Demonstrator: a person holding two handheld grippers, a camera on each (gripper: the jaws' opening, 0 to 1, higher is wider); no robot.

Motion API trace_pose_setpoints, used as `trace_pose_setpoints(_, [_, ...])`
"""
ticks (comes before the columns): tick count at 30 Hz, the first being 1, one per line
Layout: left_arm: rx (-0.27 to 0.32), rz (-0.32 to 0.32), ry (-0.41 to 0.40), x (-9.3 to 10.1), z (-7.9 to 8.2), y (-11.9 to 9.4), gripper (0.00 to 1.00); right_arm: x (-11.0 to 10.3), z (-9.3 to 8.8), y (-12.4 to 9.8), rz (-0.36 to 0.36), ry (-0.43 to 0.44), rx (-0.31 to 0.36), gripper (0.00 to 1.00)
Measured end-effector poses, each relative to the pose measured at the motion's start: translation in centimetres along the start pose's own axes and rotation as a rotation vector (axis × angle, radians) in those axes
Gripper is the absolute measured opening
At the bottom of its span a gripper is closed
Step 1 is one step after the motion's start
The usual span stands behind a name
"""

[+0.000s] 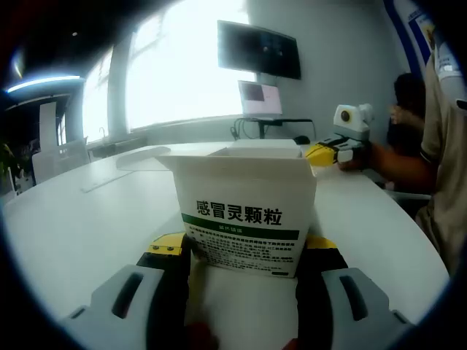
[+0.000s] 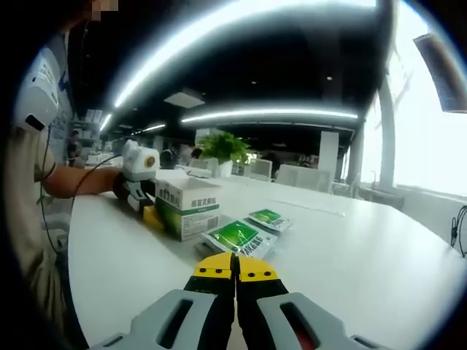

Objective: Take out ganmaoling bag from box put it on table

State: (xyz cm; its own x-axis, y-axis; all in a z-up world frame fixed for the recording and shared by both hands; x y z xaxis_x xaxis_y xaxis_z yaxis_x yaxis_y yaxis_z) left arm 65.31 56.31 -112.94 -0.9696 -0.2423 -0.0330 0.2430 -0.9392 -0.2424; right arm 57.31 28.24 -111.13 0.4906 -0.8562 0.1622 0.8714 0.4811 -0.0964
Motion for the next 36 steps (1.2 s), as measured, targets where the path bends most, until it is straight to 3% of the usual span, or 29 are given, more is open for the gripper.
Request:
trace_pose_setpoints(18, [0.0, 0.0, 0.0, 0.0, 0.0, 0.0, 0.49, 0.0, 0.7, -0.3, -0.001, 0.017, 0.026, 0.0])
trace_pose_setpoints(29, [-0.001, 0.001, -0.001, 0.0, 0.0, 0.0, 0.49, -0.7, 3.5, 0.4, 0.029, -0.062, 0.047, 0.0])
trace_pose_setpoints(36, [0.0, 0.001, -0.001, 0.0, 0.0, 0.0, 0.49, -0.4, 5.4, 0.8, 0.046, -0.067, 0.064, 0.0])
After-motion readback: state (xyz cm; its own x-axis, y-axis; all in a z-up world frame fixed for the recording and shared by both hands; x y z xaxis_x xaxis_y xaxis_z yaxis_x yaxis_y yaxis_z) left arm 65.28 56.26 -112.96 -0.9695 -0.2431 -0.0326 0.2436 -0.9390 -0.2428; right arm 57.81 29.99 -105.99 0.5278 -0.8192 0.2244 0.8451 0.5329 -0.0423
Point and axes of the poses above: the point that each gripper's makers call its tool centre point, and the gripper's own axes: y roughly forward along the fingers, x roughly to its right, z roughly out of its top, the point moved 8 cm from there along -y, roughly backward along the fingers, and after that the axes turned 8 degrees about -z, right-handed, at the moved point
